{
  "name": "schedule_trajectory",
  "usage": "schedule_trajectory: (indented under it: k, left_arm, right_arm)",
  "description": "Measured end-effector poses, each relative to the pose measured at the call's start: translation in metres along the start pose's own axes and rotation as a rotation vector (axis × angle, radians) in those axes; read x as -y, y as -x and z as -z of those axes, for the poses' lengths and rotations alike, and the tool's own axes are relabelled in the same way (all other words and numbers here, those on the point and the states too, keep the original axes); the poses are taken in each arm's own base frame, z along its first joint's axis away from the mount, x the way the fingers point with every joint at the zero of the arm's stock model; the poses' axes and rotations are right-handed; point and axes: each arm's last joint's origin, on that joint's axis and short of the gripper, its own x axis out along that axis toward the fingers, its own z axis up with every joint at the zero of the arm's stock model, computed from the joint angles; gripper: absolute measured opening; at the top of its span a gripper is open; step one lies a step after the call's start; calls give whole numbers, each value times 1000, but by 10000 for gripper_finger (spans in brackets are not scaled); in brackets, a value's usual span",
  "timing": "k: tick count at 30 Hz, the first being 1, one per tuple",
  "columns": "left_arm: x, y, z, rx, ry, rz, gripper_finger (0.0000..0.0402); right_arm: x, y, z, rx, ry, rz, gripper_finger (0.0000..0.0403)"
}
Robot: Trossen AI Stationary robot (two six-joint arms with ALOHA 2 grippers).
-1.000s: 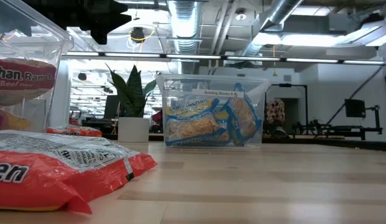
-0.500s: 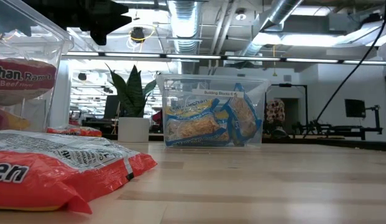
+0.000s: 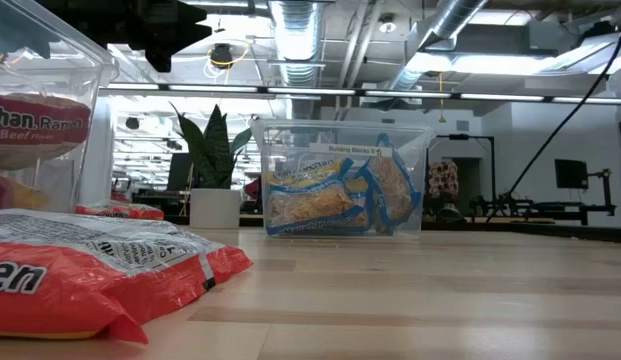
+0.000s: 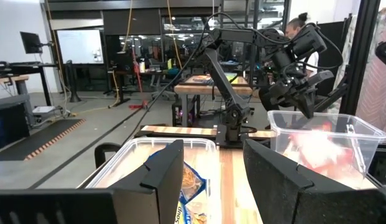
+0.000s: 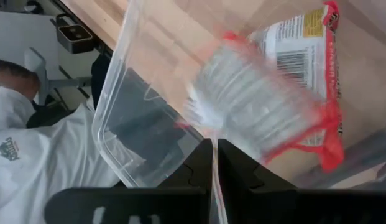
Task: Sort Maruchan noodles
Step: Put the top right orange noodle packet into the bottom right transparent bin, then put the top orange noodle packet into the bottom right transparent bin
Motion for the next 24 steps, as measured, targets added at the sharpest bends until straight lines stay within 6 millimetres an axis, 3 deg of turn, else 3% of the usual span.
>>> schedule_trajectory:
  k: [12, 17, 21, 24]
  left_arm:
    - [0, 0, 0, 0, 0, 0, 158]
    - [0, 0, 0, 1, -1, 0, 158]
    - [0, 0, 0, 2, -1, 0, 158]
    - [0, 0, 0, 2, -1, 0, 158]
  right_arm:
    - [-4, 0, -8, 27, 48, -19, 48]
    - [-17, 11, -15, 47, 197, -197, 48]
    - [-28, 24, -29, 254, 413, -337, 48]
    - [-32, 28, -43, 508, 595, -296, 48]
